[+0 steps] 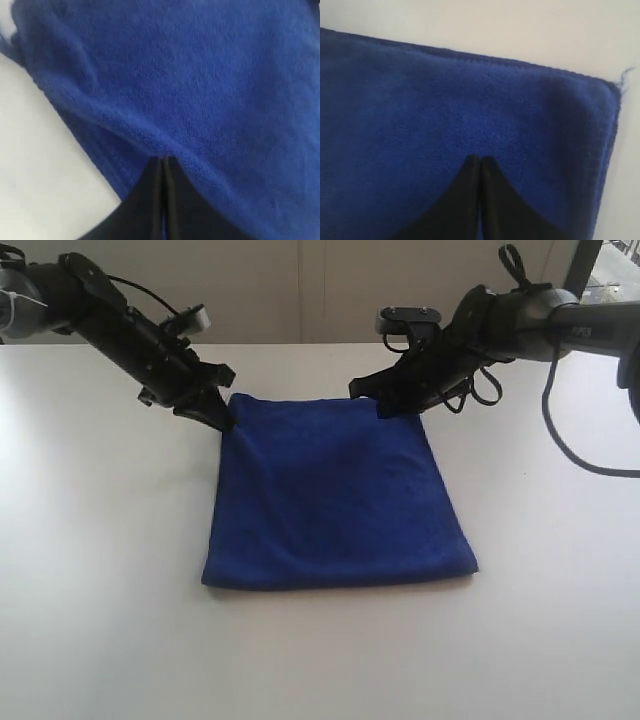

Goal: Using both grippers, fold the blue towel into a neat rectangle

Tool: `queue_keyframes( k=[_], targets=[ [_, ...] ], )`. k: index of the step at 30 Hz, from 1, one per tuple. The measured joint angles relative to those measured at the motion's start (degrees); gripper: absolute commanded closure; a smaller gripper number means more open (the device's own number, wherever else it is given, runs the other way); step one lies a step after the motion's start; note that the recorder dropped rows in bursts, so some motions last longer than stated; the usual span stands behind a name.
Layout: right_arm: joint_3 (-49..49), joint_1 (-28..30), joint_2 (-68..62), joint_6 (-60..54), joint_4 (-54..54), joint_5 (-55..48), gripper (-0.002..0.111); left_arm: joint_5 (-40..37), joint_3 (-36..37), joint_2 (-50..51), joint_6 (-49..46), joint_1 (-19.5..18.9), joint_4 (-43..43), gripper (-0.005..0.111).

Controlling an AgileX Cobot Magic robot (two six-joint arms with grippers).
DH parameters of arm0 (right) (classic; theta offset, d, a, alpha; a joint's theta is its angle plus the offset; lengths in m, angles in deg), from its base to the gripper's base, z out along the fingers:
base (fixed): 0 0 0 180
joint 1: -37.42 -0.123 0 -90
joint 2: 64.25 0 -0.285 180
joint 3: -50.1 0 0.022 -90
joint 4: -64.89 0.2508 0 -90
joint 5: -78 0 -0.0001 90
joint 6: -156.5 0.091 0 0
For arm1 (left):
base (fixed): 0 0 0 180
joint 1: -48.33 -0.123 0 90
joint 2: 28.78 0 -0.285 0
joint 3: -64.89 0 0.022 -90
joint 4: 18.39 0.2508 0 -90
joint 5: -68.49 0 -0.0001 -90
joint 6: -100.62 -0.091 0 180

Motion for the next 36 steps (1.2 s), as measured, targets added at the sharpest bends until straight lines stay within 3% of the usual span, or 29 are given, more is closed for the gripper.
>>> queue_keyframes(
  k=[5, 12, 23, 28, 36],
  targets=[
    [-0.59, 0.0, -2.45, -0.12, 0.0, 0.27, 0.108, 2.33, 2.94, 0.0, -1.06, 2.44, 0.99, 0.107],
    [-1.12, 0.0, -3.17, -0.23, -1.26, 1.12, 0.108, 3.46, 6.24, 0.0, 1.54, 2.7, 7.46, 0.107],
    [-1.25, 0.0, -3.43, -0.1, -1.26, 1.77, 0.108, 4.01, 7.42, -1.97, 2.05, 2.59, 7.28, 0.107],
    [-1.34, 0.0, -3.53, 0.65, -1.26, 1.77, 0.108, 5.04, 7.04, -4.2, 1.3, 2.59, 2.88, 0.107],
    [-1.34, 0.0, -3.53, 0.87, -1.26, 1.77, 0.108, 4.16, 7.82, 0.4, 0.83, 4.49, 2.09, 0.107]
  ],
)
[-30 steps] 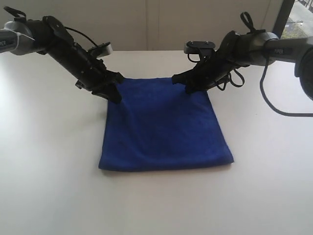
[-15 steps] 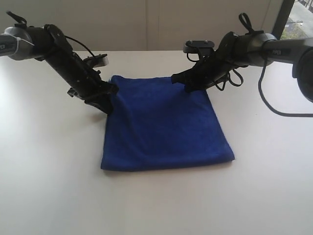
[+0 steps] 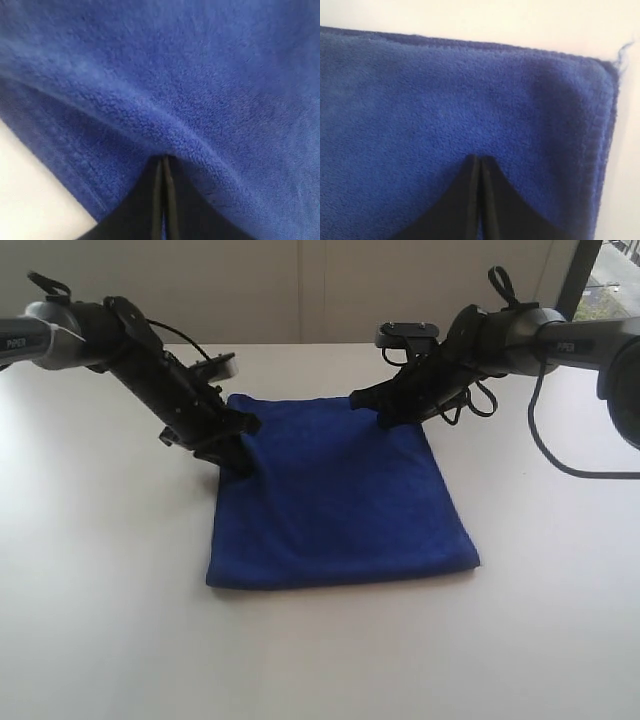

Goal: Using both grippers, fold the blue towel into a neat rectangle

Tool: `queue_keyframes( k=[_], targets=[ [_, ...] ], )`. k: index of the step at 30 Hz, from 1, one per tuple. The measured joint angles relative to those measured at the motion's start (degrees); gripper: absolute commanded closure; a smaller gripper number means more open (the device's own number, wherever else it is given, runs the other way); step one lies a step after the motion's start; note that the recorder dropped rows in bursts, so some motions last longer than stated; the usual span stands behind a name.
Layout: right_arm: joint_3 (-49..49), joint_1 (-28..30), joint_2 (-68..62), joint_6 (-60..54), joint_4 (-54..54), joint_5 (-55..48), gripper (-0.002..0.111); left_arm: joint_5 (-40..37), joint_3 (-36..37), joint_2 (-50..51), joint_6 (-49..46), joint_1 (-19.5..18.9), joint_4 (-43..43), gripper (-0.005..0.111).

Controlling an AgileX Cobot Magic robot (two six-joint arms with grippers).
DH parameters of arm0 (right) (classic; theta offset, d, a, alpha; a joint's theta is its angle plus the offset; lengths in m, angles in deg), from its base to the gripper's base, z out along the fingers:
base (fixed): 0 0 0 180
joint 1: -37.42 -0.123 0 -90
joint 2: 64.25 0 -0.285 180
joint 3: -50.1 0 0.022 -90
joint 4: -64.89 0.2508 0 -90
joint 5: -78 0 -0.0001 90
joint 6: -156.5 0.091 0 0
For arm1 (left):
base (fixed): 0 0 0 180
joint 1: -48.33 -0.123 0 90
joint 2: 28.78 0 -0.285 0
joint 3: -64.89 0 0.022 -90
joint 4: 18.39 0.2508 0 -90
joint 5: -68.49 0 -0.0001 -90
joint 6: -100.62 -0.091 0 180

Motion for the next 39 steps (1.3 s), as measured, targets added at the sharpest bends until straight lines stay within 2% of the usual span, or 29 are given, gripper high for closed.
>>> queue_keyframes(
  k=[4, 12, 22, 33, 39],
  targets=[
    [-0.13, 0.0, 0.0, 0.37, 0.0, 0.0, 0.108, -0.56, 0.0, 0.35, 0.31, 0.24, -0.09, 0.107],
    [-0.17, 0.0, 0.0, 1.36, -0.11, 0.0, 0.108, -3.99, -0.36, -0.49, 5.47, 0.62, 8.07, 0.107],
    [-0.17, 0.0, 0.0, 4.46, -0.91, 0.09, 0.108, -5.66, -0.61, -0.95, 6.04, 0.74, 11.37, 0.107],
    [0.18, 0.0, 6.48, 3.99, -2.51, -1.92, 0.108, 3.56, -1.28, -5.71, 6.04, 0.63, 15.18, 0.107],
    [0.18, 0.0, 11.39, 3.43, -2.91, -8.72, 0.108, 0.93, -1.43, -9.6, 5.84, 0.63, 14.67, 0.107]
  ],
)
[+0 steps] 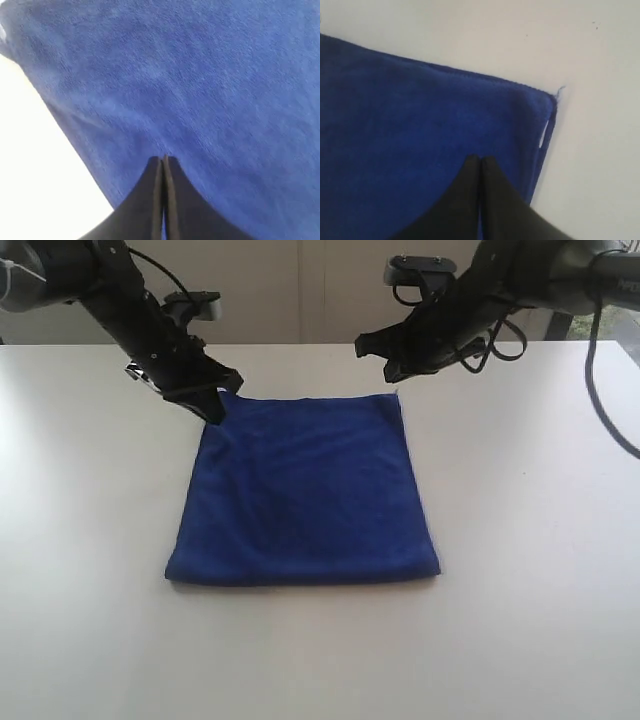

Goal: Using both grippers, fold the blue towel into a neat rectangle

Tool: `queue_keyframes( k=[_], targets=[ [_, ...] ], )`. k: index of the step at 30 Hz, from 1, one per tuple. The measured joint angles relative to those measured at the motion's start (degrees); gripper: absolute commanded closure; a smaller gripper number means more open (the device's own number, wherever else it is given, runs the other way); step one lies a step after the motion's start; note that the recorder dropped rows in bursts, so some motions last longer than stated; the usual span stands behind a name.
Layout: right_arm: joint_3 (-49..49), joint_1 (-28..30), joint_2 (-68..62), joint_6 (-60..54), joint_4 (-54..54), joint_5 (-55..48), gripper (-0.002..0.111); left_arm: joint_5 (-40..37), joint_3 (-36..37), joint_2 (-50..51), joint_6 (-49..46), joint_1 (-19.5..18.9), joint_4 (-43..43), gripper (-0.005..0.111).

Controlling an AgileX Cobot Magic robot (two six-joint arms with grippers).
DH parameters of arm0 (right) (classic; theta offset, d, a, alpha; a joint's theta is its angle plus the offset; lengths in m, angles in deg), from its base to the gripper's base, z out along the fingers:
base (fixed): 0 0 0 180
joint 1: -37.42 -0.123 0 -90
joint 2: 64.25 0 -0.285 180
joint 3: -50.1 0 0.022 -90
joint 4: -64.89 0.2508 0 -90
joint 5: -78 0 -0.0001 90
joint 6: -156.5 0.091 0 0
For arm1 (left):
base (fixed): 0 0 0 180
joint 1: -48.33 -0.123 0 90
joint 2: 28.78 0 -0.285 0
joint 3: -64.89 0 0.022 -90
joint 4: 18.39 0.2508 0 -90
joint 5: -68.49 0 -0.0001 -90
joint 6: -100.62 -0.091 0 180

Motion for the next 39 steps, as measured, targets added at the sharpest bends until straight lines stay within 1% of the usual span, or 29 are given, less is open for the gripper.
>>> queue_keyframes(
  k=[3, 6, 8, 11, 17, 19, 20, 21, 22, 23, 24, 27, 28, 30, 31, 32, 33, 34, 36, 37, 38, 39],
  targets=[
    [1.72, 0.0, 2.54, 0.0, -0.13, -3.3, 0.108, -4.37, 0.0, -0.35, 0.0, 0.0, 0.0, 0.107],
    [5.81, -0.14, 5.6, 0.0, -0.22, -3.85, 0.108, -8.62, 0.18, -0.34, 0.0, 0.0, 0.0, 0.107],
    [9.85, -0.52, 8.44, 0.0, -0.41, -3.72, 0.108, -9.69, 1.34, -0.96, 0.25, 0.0, -0.33, 0.107],
    [16.3, -1.47, 13.08, 0.0, -0.8, -1.65, 0.108, -9.44, 5.15, -3.63, 1.04, 0.0, -0.8, 0.107],
    [28.25, -2.67, 21.21, 0.0, -0.8, 0.57, 0.108, -3.9, 19.42, -13.1, 1.43, 0.0, -0.47, 0.107],
    [31.83, -2.78, 23.96, 0.0, -0.8, 1.13, 0.108, -0.94, 25.15, -17.26, 1.43, 0.0, -0.47, 0.107],
    [34.78, -2.78, 26.43, -0.31, -0.94, 1.5, 0.108, 1.69, 30.57, -21.39, 0.56, 0.0, -0.26, 0.107],
    [36.27, -2.78, 27.77, -0.9, -0.94, 1.5, 0.108, 2.54, 32.56, -23.4, -0.08, 0.0, -0.12, 0.107],
    [38.72, -2.78, 30.37, -2.43, -0.94, 1.67, 0.108, 4.07, 37.01, -27.2, -2.18, 0.0, 0.0, 0.107],
    [39.97, -2.78, 31.6, -3.56, -0.94, 1.65, 0.108, 4.38, 38.58, -28.64, -3.37, 0.0, 0.14, 0.107],
    [42.1, -2.78, 33.64, -6.15, -0.94, 1.5, 0.108, 4.79, 41.97, -31.6, -5.71, 0.0, 0.14, 0.107],
    [44.52, -2.78, 36.36, -12.4, -0.94, 0.25, 0.108, 4.88, 45.59, -35.48, -11.06, 0.0, 0.27, 0.107],
    [46.26, -2.78, 37.87, -19.05, -0.98, -1.76, 0.108, 4.88, 47.05, -37.09, -14.73, 0.0, -0.36, 0.107],
    [48.51, -3.18, 39.17, -26.1, -1.08, -3.83, 0.108, 5.04, 48.12, -37.96, -20.94, 0.0, -3.33, 0.107],
    [49.17, -3.45, 39.4, -27.49, -1.08, -3.83, 0.108, 5.34, 48.28, -37.96, -23.27, 0.0, -4.71, 0.107],
    [50.83, -4.27, 39.4, -31.0, -1.08, -2.56, 0.108, 6.0, 48.98, -37.62, -27.31, 0.49, -6.59, 0.107],
    [52.05, -4.99, 39.4, -35.18, -1.08, -1.27, 0.107, 7.26, 49.43, -37.19, -29.14, 1.21, -7.07, 0.107],
    [53.44, -6.01, 39.4, -39.45, -1.08, 0.09, 0.104, 9.29, 50.21, -36.55, -32.23, 2.31, -7.3, 0.107],
    [55.7, -7.7, 39.25, -47.66, -1.08, 3.78, 0.093, 13.1, 51.46, -35.17, -37.12, 4.27, -7.53, 0.107],
    [56.51, -8.16, 39.05, -50.12, -1.08, 5.9, 0.086, 14.34, 51.58, -34.65, -39.94, 4.88, -7.66, 0.104],
    [57.05, -8.45, 38.66, -51.98, -1.08, 8.06, 0.082, 15.86, 51.61, -34.09, -42.87, 5.47, -7.76, 0.101],
    [57.19, -8.54, 38.26, -52.86, -1.08, 9.42, 0.077, 16.44, 51.61, -33.77, -44.09, 5.71, -7.76, 0.091]
  ],
)
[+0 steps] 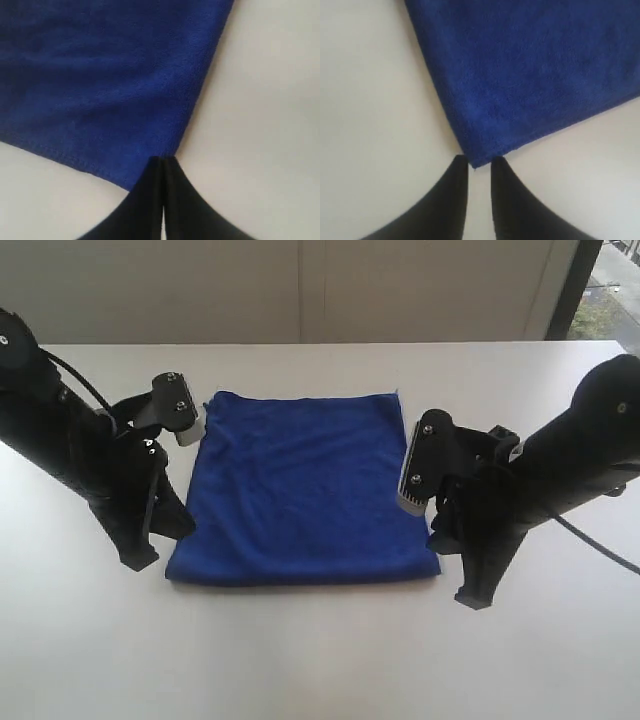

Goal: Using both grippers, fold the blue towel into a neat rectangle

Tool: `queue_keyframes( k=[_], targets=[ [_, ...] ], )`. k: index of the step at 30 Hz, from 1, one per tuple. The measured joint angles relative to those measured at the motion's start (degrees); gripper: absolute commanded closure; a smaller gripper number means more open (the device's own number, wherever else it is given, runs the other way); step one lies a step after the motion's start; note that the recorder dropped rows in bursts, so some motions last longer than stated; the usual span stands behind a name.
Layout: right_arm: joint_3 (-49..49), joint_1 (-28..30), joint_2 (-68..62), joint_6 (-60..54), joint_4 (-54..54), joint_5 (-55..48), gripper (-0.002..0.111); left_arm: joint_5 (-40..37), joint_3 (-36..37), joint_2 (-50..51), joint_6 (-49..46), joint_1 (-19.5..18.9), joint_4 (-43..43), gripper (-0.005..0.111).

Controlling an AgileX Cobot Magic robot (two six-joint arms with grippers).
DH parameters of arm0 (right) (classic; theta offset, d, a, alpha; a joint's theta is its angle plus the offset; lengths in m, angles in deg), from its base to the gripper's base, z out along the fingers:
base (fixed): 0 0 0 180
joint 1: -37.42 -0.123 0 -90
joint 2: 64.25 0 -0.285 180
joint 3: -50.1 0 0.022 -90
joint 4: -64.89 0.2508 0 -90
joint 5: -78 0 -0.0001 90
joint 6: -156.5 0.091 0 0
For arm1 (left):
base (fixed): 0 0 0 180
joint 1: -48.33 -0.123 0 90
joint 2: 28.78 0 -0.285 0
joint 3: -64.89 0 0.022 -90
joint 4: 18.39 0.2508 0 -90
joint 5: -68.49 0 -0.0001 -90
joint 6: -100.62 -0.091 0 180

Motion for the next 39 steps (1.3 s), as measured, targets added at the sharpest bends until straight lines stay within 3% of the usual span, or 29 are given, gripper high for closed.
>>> queue_keyframes(
  k=[4, 11, 15, 27, 34, 37, 39],
  targets=[
    [0.0, 0.0, -3.46, -1.4, 0.0, 4.39, 0.069, 1.98, 0.0, 2.16, -3.17, 0.21, 0.02, 0.058],
    [0.0, 0.0, -7.0, -9.44, 0.0, 4.99, 0.051, 0.82, 0.0, 3.6, -14.75, 0.21, 1.27, 0.05],
    [0.0, 0.0, -8.7, -11.24, 0.0, 5.28, 0.051, 1.32, 1.21, 3.6, -17.93, 0.21, 1.78, 0.042],
    [0.0, -0.62, -10.58, -16.92, 0.11, 6.05, 0.051, 6.05, 2.95, 7.29, -19.9, 0.21, 2.14, 0.042],
    [0.0, -0.62, -13.18, -17.7, 0.37, 8.22, 0.059, 7.24, 2.95, 8.78, -20.27, 0.21, 2.14, 0.043],
    [0.0, -0.62, -13.54, -17.7, 0.58, 8.95, 0.069, 7.51, 2.95, 8.78, -20.39, 0.21, 2.14, 0.051],
    [0.0, -0.62, -13.68, -17.7, 0.94, 9.04, 0.078, 7.54, 2.95, 9.0, -20.39, 0.21, 2.14, 0.063]
  ],
)
